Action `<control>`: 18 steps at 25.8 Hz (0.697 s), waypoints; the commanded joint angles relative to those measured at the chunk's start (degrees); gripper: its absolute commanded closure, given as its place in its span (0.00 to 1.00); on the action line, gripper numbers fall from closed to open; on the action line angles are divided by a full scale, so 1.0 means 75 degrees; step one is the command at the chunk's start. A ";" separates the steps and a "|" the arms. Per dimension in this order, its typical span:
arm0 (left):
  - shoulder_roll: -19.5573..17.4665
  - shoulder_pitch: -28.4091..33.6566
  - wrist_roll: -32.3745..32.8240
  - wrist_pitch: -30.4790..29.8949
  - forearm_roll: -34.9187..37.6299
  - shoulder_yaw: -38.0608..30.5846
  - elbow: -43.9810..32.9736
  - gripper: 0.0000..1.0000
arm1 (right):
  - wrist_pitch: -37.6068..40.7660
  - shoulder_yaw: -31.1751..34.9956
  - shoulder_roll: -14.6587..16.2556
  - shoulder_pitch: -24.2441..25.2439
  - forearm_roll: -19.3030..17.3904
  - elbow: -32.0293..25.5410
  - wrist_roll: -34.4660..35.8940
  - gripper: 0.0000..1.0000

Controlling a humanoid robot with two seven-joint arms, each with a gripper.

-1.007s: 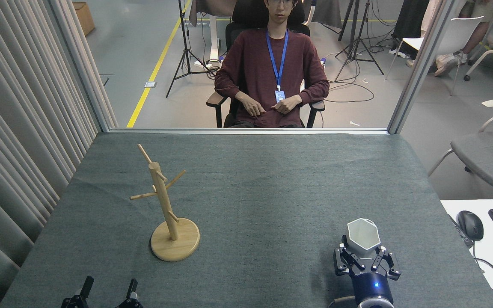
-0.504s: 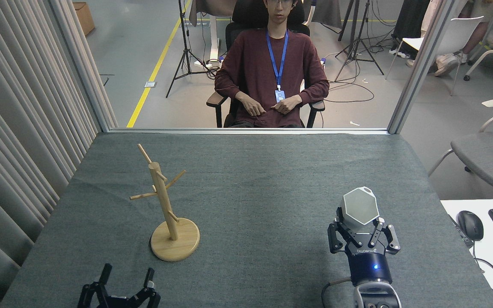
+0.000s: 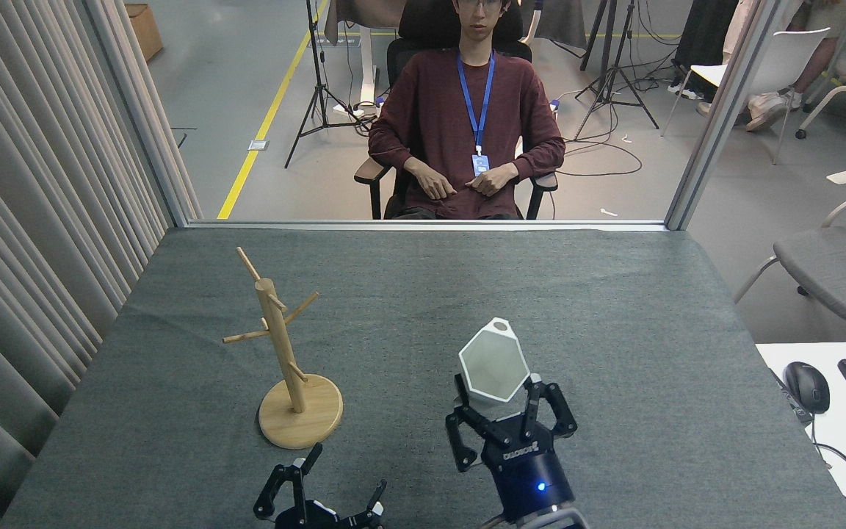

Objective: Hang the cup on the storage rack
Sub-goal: 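Carry the cup with the right gripper toward the left gripper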

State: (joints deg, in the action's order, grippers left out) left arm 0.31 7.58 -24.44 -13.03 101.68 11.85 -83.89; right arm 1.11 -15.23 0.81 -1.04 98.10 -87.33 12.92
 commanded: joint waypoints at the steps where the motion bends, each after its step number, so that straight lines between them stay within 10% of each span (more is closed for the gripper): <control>1: 0.0005 -0.0213 0.0247 0.0015 0.0106 0.0319 0.0006 0.01 | -0.0018 -0.0395 -0.0272 0.0467 0.0456 -0.0121 0.0117 0.30; 18: -0.0065 0.0033 0.0271 -0.0512 0.0106 0.0576 -0.0462 0.01 | -0.0077 -0.0946 -0.0519 0.1170 0.0901 -0.0367 0.0340 0.30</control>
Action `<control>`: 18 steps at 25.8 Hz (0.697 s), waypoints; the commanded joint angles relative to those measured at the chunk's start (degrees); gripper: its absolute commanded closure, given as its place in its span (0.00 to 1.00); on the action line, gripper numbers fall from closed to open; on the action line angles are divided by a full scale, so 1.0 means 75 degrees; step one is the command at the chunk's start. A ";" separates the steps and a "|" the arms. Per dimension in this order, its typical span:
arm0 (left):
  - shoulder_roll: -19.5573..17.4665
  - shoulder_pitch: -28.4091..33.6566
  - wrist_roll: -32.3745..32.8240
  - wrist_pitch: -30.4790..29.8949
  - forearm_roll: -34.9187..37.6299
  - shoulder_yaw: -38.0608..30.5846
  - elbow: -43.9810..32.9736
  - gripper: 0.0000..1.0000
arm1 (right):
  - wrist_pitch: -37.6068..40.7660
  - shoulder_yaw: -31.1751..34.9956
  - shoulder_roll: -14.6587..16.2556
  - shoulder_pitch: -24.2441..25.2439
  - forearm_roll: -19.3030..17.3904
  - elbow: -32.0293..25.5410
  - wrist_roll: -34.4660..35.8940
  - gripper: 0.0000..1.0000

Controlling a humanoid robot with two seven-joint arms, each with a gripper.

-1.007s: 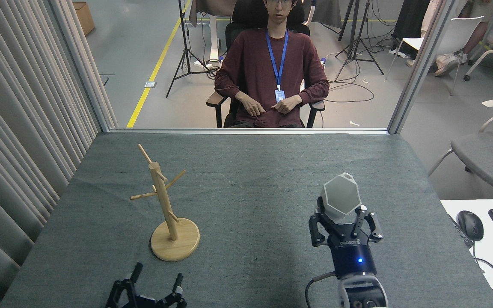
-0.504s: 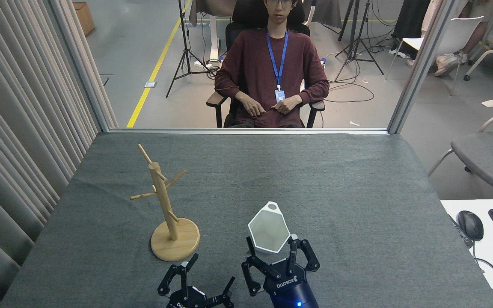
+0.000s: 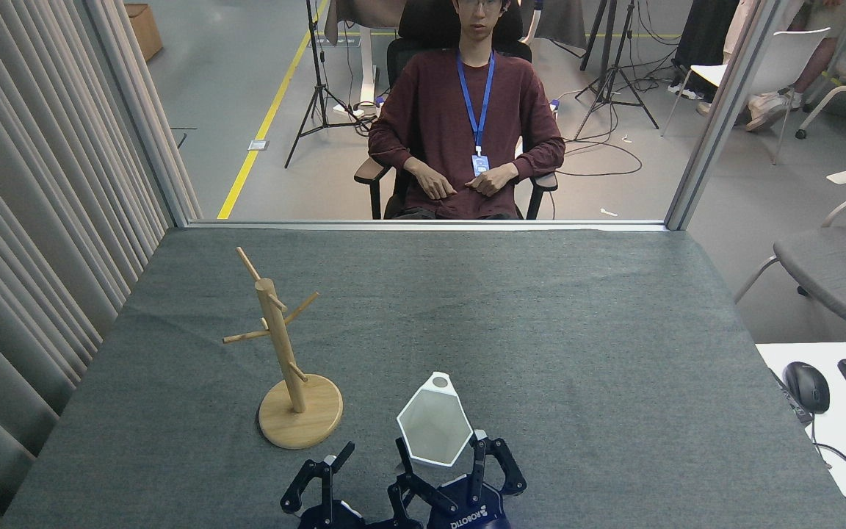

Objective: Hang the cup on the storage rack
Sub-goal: 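Carry the cup with the right gripper toward the left gripper, then grasp the cup with the left gripper and release the right gripper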

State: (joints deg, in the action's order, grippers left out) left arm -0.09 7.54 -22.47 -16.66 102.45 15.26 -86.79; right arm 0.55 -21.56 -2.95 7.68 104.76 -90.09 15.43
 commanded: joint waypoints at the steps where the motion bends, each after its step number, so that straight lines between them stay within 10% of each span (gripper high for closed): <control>1: -0.0011 0.0038 0.0007 -0.0029 0.0004 0.0122 -0.0077 0.01 | -0.0003 -0.0125 -0.0017 0.0007 0.0012 0.0000 0.0005 0.30; 18: -0.0046 -0.0033 0.0007 -0.0029 0.0004 0.0181 -0.0018 0.01 | -0.0096 -0.0688 0.0054 0.0382 0.0610 -0.0094 0.0181 0.30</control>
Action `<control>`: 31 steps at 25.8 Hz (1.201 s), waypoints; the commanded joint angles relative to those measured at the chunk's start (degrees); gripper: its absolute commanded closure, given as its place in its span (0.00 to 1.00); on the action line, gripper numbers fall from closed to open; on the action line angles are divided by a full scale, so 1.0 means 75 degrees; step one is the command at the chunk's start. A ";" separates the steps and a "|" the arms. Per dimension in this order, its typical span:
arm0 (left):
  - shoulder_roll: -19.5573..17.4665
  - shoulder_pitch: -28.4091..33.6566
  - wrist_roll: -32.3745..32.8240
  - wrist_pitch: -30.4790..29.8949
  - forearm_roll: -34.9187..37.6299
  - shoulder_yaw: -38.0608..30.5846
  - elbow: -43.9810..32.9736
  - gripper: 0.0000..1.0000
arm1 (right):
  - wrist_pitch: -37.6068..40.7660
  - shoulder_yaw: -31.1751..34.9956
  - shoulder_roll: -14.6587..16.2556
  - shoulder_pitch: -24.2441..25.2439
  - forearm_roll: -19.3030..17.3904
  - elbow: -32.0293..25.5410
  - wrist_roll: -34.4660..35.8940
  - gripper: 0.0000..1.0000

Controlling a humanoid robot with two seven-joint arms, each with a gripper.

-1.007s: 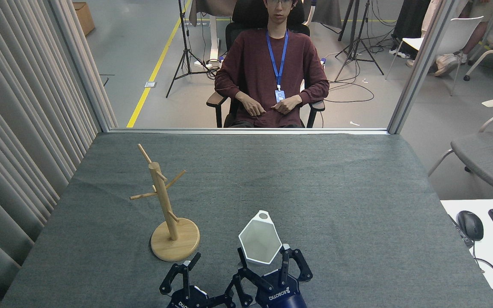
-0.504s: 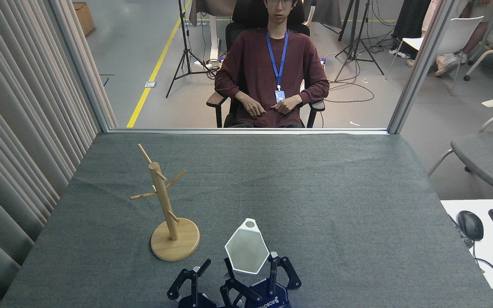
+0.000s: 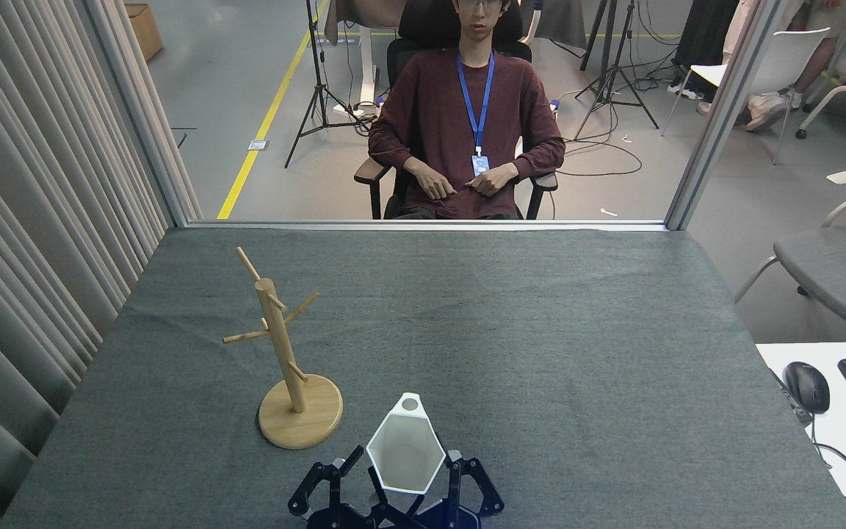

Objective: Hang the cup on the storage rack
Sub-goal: 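Grasp the cup with the left gripper and release the right gripper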

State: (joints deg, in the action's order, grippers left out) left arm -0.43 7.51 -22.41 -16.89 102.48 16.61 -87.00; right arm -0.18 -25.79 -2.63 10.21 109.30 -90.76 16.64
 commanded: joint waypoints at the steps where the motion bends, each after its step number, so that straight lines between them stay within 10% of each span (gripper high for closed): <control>1: -0.0002 -0.0040 -0.0001 0.0003 0.0000 0.0000 0.0010 0.01 | -0.0011 -0.0206 0.0011 0.0045 0.0004 0.0007 0.0020 0.30; 15: -0.0002 -0.0181 -0.0024 -0.0068 -0.0012 -0.0012 -0.0001 0.02 | -0.0011 -0.0463 0.0034 0.0139 0.0028 0.0101 0.0020 0.29; 21: -0.0002 -0.0274 -0.0036 -0.0068 -0.0012 -0.0012 -0.0025 0.45 | -0.0011 -0.0452 0.0034 0.0163 0.0028 0.0101 0.0020 0.29; 27: -0.0002 -0.0274 -0.0059 -0.0068 -0.0012 -0.0012 -0.0002 0.47 | -0.0187 -0.0452 0.0034 0.0163 0.0016 0.0101 -0.0003 0.02; 31: -0.0002 -0.0286 -0.0071 -0.0068 -0.0012 -0.0012 0.0022 0.46 | -0.0234 -0.0463 0.0034 0.0163 0.0004 0.0019 0.0008 0.02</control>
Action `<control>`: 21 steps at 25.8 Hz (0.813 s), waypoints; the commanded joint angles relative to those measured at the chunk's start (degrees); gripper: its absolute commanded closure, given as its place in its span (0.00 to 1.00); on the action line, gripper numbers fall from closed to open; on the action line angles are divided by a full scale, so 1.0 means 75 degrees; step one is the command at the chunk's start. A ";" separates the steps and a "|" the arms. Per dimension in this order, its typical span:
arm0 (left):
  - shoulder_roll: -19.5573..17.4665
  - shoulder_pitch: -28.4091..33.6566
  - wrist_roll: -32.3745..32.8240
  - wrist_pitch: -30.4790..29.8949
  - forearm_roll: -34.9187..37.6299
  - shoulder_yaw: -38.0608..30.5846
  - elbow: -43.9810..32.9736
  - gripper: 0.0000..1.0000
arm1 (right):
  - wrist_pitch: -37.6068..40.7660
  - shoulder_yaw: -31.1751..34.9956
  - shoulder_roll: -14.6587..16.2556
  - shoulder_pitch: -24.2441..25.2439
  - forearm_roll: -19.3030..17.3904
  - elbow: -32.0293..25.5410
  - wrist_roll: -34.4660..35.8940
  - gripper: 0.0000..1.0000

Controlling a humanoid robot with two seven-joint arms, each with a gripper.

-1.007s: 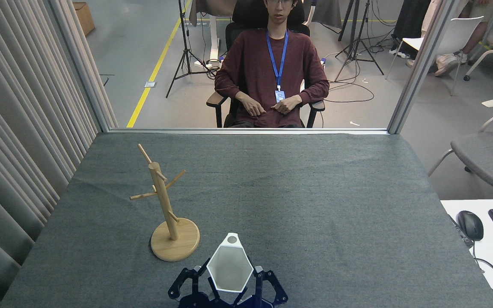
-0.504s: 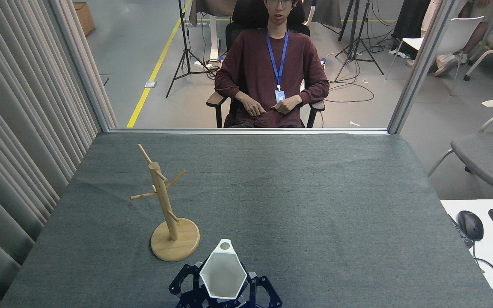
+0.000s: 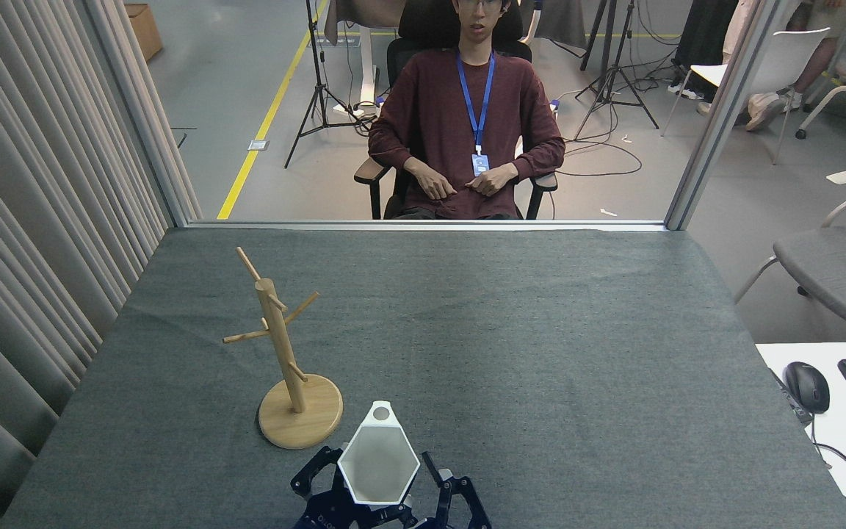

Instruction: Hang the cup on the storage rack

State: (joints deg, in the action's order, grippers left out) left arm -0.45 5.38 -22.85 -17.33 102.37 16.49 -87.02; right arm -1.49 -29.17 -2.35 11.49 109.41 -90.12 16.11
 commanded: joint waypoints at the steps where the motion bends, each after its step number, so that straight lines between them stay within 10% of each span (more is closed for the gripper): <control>1: 0.0001 -0.0026 -0.0012 -0.0010 0.0003 0.0016 0.0036 0.45 | -0.0059 -0.0014 -0.0015 -0.0009 -0.0010 -0.0101 0.0078 0.02; 16: -0.0022 0.0021 -0.0035 0.0002 0.0003 0.0016 0.0047 0.45 | -0.0141 -0.0670 -0.0050 -0.0009 -0.0092 -0.1683 0.0336 0.02; 21: -0.0034 0.0079 -0.0035 0.0037 0.0015 0.0016 0.0047 0.45 | -0.1289 0.1463 -0.0144 -0.0583 -0.2190 -0.1519 0.0242 0.02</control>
State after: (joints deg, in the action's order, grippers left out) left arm -0.65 5.68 -23.11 -17.16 102.43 16.61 -86.65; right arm -8.45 -26.64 -3.21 8.71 102.26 -102.07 18.56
